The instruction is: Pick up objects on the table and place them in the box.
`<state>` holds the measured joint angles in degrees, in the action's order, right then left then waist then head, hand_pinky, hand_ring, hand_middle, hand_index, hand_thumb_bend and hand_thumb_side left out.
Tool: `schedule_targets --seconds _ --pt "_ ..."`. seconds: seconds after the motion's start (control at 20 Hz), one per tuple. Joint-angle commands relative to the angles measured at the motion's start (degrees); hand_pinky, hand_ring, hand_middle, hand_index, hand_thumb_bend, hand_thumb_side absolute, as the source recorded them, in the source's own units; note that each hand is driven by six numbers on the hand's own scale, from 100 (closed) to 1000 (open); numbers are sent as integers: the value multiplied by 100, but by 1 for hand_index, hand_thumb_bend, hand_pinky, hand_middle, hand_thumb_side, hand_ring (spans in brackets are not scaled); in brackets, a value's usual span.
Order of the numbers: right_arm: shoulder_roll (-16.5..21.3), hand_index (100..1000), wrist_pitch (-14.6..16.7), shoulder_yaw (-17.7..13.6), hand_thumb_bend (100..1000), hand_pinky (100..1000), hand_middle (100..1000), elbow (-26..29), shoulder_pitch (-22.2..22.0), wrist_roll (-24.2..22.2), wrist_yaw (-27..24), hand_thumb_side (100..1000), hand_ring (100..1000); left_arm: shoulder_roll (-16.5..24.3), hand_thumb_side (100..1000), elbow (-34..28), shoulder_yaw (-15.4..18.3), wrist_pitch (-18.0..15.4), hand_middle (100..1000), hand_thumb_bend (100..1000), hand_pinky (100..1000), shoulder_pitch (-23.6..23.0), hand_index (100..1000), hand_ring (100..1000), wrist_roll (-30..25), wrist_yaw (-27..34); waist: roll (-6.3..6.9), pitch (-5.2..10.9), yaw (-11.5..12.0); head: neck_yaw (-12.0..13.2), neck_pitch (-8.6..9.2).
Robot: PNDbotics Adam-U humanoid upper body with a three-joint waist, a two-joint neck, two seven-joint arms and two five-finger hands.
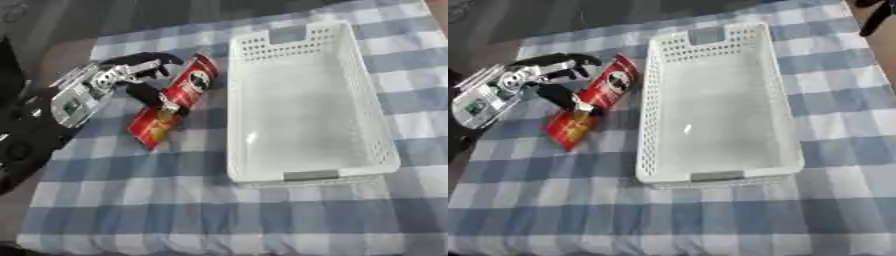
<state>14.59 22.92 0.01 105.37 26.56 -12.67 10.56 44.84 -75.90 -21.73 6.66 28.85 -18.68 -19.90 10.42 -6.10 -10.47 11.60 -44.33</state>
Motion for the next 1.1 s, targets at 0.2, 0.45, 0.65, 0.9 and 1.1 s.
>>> schedule_targets --seconds 0.2,0.45,0.65,0.9,1.1 --pt "37 853 3 0 100 366 687 94 59 -18 -20 787 582 23 114 185 140 -20 981 673 760 141 1000 836 -26 -306 -25 57 17 49 21" --pt "36 854 0 1 100 366 687 94 53 -24 -20 787 582 -46 131 265 155 -99 970 677 749 178 1000 829 18 -525 -17 60 13 59 21" --pt "40 854 -2 5 100 366 687 91 42 -35 -20 787 582 -150 139 392 160 -169 963 681 743 237 1000 825 -6 -692 -1 65 14 67 21" --pt "46 855 -5 10 100 366 687 89 27 -53 -21 787 582 -354 148 680 199 -282 956 673 747 392 998 826 -109 -913 22 74 3 81 21" --pt "54 855 -8 10 100 366 687 91 23 -60 -21 787 582 -514 151 909 236 -384 955 658 747 519 997 827 -174 -1073 43 80 -16 85 21"
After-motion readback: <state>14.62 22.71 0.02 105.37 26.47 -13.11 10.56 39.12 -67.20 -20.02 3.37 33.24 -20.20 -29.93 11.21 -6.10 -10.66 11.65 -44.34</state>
